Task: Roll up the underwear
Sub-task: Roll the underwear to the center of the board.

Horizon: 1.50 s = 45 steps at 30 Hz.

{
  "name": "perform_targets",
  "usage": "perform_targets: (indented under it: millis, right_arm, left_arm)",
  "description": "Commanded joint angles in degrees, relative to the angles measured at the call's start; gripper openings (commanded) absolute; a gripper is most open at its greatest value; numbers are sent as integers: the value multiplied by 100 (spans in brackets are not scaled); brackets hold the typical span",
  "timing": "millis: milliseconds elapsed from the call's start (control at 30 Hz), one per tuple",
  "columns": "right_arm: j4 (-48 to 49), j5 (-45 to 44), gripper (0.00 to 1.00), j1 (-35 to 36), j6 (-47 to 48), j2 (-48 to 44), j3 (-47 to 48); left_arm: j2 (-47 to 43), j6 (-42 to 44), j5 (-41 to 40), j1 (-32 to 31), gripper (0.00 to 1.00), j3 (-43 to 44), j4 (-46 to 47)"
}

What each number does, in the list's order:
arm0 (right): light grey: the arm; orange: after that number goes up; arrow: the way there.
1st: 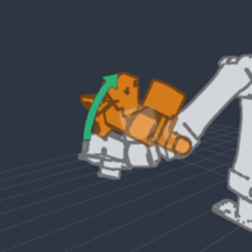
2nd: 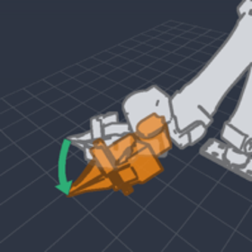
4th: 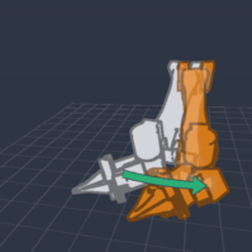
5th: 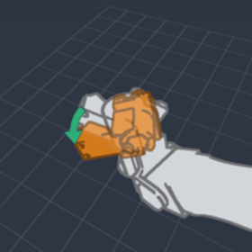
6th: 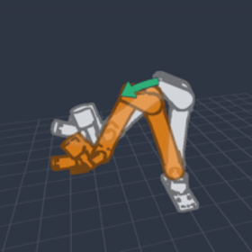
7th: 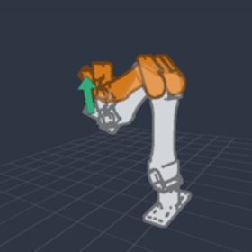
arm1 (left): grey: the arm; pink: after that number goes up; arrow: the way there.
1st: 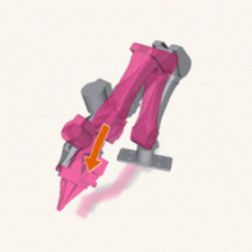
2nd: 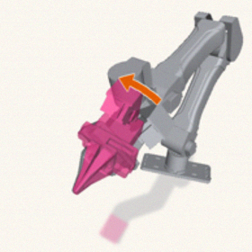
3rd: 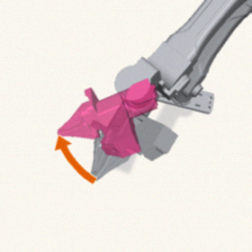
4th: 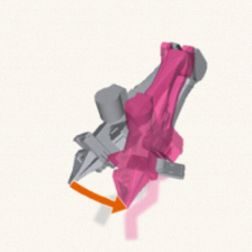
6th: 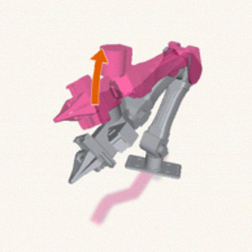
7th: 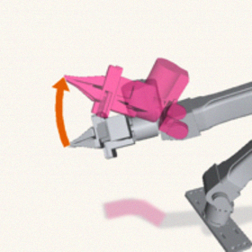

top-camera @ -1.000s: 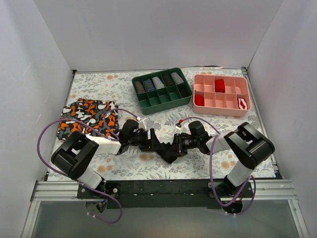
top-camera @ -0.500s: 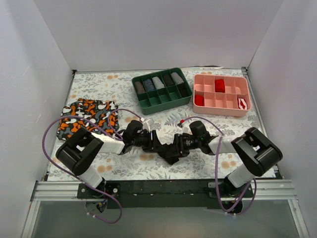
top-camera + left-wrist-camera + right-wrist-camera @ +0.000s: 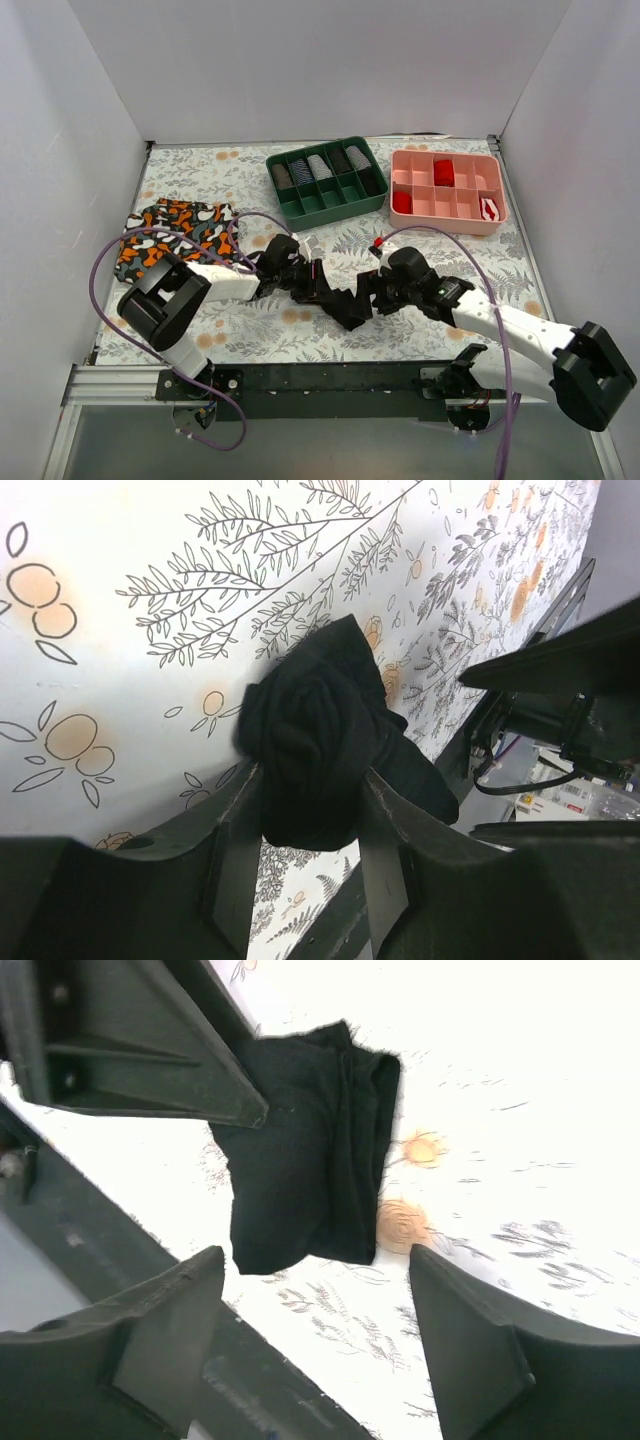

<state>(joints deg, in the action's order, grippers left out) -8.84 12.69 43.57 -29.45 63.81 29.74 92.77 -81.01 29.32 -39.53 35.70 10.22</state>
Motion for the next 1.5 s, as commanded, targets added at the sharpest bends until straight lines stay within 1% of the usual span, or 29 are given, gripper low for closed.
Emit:
perform_targets:
  millis: [0, 33, 100, 267, 367, 400, 467, 567, 600, 667, 700, 767, 833, 867, 900, 933, 967, 1033, 1067, 1233, 1267, 1333, 1433, 1467]
  right_arm:
    - [-558, -1233, 85, 450, 440, -597, 304]
    - [-557, -1303, 85, 546, 527, -607, 374]
    - [-575, -1690, 86, 836, 563, -493, 454]
    - [-321, -1875, 85, 1240, 660, -19, 673]
    - [-224, -2016, 82, 1364, 669, 359, 823]
    - [-223, -2059, 80, 1382, 660, 525, 849]
    - [-101, -2095, 79, 1426, 642, 615, 859]
    - [-13, -2069, 71, 1426, 599, 694, 858]
    - [75, -2051, 65, 1426, 572, 668, 797]
    - [137, -2034, 59, 1426, 520, 668, 762]
    - [207, -1929, 53, 1417, 511, 685, 736]
    - [278, -1745, 44, 1417, 467, 790, 656]
    - [242, -1603, 39, 1426, 423, 878, 683]
    - [243, -1472, 32, 1417, 423, 948, 674]
    - [251, -1410, 30, 1417, 397, 984, 665]
    - [269, -1357, 26, 1409, 370, 1001, 639]
    - [278, -1313, 15, 1408, 344, 1002, 621]
    - [435, -1304, 8, 1365, 300, 958, 525]
    - [453, -1078, 1, 1321, 239, 914, 429]
    - [708, -619, 1, 970, 45, 800, 68]
    - [830, -349, 1, 899, 10, 765, -11]
    - [1095, -118, 1, 672, -122, 756, -231]
    - [1437, 277, 1, 399, -315, 712, -486]
    - [1525, 539, 1, 328, -342, 703, -556]
  left_arm:
    - [408, 323, -770, -46, 29, 295, -1390]
    - [434, 323, -779, -55, 29, 366, -1626]
    - [478, 297, -831, -73, 29, 472, -1803]
    - [549, 314, -937, -81, 29, 719, -2261]
    - [610, 332, -928, -90, 29, 780, -2357]
    - [611, 340, -920, -90, 29, 780, -2366]
    - [611, 341, -928, -90, 29, 798, -2384]
    - [619, 341, -928, -90, 29, 824, -2384]
    - [619, 341, -920, -90, 29, 833, -2393]
    - [628, 341, -911, -90, 29, 842, -2393]
    - [645, 349, -893, -90, 29, 868, -2384]
    - [628, 367, -893, -90, 29, 886, -2402]
    - [637, 376, -893, -90, 30, 886, -2402]
    - [628, 376, -893, -90, 30, 877, -2393]
    - [637, 384, -884, -90, 30, 860, -2384]
    - [654, 384, -884, -90, 30, 851, -2375]
    - [646, 393, -884, -90, 29, 842, -2367]
    - [637, 402, -893, -90, 29, 807, -2367]
    - [628, 402, -902, -90, 29, 789, -2367]
    - [549, 376, -990, -90, 30, 719, -2366]
    - [532, 367, -1007, -90, 30, 701, -2375]
    - [488, 349, -1060, -90, 31, 692, -2393]
    - [382, 314, -1148, -90, 34, 710, -2410]
    - [373, 305, -1165, -90, 36, 727, -2410]
